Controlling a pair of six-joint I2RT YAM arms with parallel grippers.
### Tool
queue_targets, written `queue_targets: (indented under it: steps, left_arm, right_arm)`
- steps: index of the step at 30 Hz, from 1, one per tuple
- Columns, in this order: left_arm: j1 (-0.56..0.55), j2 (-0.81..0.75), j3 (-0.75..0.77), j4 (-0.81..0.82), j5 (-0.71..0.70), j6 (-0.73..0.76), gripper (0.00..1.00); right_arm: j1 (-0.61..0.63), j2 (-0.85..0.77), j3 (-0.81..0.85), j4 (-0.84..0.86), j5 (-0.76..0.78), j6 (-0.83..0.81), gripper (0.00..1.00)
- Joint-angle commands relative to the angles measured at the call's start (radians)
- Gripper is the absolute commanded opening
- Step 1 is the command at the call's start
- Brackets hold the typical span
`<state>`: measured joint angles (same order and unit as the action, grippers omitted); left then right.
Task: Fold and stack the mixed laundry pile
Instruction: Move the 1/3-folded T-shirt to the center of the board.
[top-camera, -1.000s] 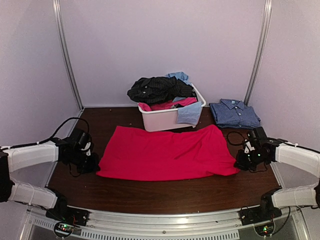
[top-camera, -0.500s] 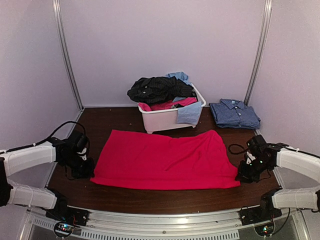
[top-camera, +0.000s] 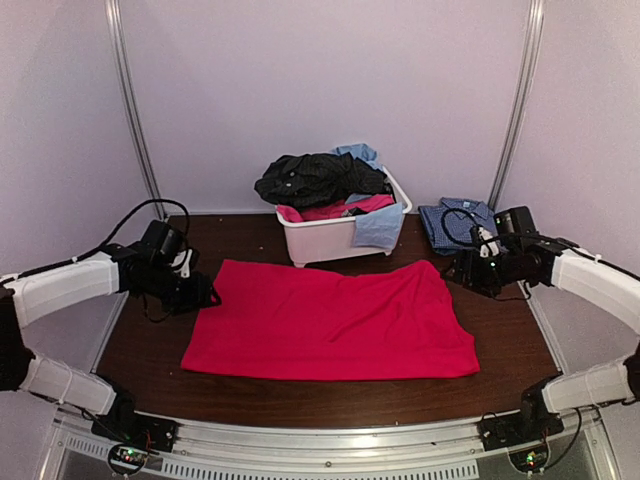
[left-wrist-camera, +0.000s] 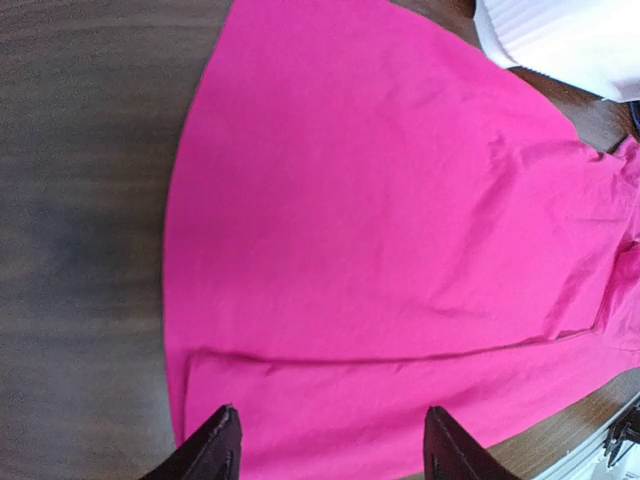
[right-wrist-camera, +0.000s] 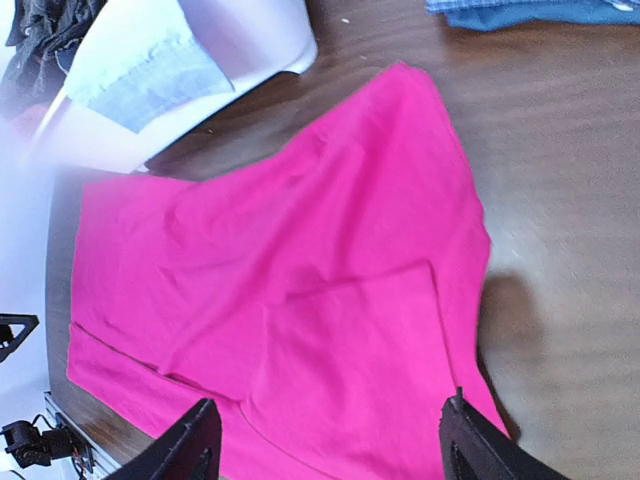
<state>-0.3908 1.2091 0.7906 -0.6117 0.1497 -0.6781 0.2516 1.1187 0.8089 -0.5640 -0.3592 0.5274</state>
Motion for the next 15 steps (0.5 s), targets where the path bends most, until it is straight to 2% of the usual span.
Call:
queue_targets:
  steps: [1, 8, 15]
  left_arm:
    - [-0.037, 0.170, 0.058, 0.219, 0.083, 0.092, 0.60]
    - [-0.057, 0.335, 0.058, 0.303, 0.069, 0.097, 0.43]
    - [-0.057, 0.315, -0.086, 0.297, 0.050, 0.012, 0.34]
  right_arm:
    - [0.012, 0.220, 0.036, 0.246, -0.144, -0.094, 0.71]
    - [0.038, 0.460, 0.072, 0.389, -0.201, -0.136, 0.63]
    - [0.038, 0.518, -0.046, 0.440, -0.216, -0.134, 0.61]
